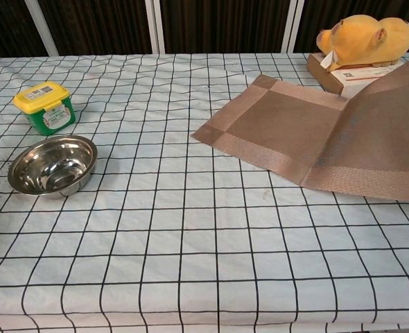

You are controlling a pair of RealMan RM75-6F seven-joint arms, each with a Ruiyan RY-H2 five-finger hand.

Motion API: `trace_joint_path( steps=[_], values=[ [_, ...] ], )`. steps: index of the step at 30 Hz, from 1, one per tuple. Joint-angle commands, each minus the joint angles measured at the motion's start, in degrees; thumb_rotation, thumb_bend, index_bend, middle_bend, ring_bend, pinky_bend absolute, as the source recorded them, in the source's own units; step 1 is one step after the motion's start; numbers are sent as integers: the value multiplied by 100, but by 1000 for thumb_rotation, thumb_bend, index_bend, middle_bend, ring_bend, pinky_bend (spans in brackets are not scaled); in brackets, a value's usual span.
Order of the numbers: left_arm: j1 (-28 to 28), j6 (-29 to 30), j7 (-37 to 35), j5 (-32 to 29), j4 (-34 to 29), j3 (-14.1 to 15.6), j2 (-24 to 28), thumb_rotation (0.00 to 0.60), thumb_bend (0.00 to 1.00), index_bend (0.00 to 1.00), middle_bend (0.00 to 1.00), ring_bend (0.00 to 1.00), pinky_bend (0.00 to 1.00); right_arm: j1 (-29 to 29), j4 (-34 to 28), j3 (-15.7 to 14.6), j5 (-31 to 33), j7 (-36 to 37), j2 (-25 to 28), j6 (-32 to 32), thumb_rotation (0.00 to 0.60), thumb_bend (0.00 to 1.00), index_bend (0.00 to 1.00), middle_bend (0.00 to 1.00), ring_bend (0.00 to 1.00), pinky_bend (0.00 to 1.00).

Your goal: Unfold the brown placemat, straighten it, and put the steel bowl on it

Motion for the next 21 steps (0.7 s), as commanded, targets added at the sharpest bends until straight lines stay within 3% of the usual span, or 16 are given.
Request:
trace_joint_path(
  steps=[1, 4, 6, 17, 21],
  values=[
    [0, 4, 3, -3, 3, -3, -5, 600, 39, 51, 52, 12, 79, 189, 219, -25, 56, -247, -105, 74, 600, 412, 480, 174, 53, 161],
    [-1, 1, 20, -26, 0, -9, -8, 600, 39, 51, 50, 12, 79, 241, 185, 16, 297, -439, -140, 259, 600, 266, 107, 62, 28, 161],
    [-6, -26, 45, -39, -10, 4, -4, 600, 39, 51, 48, 12, 79, 154, -7, -2, 430, -472, -62, 417, 600, 219, 18, 17, 21, 161],
    [-38, -50, 157, 24, -44, 54, -36, 600, 38, 49, 43, 12, 79, -519, -747, -206, 256, 288, 351, 882, 600, 140, 0, 0, 7, 161],
    [-47, -55, 212, 32, -82, 64, -27, 600, 15, 45, 41, 12, 79, -967, -1195, -344, -182, 889, 593, 1240, 600, 111, 0, 0, 3, 161]
  ],
)
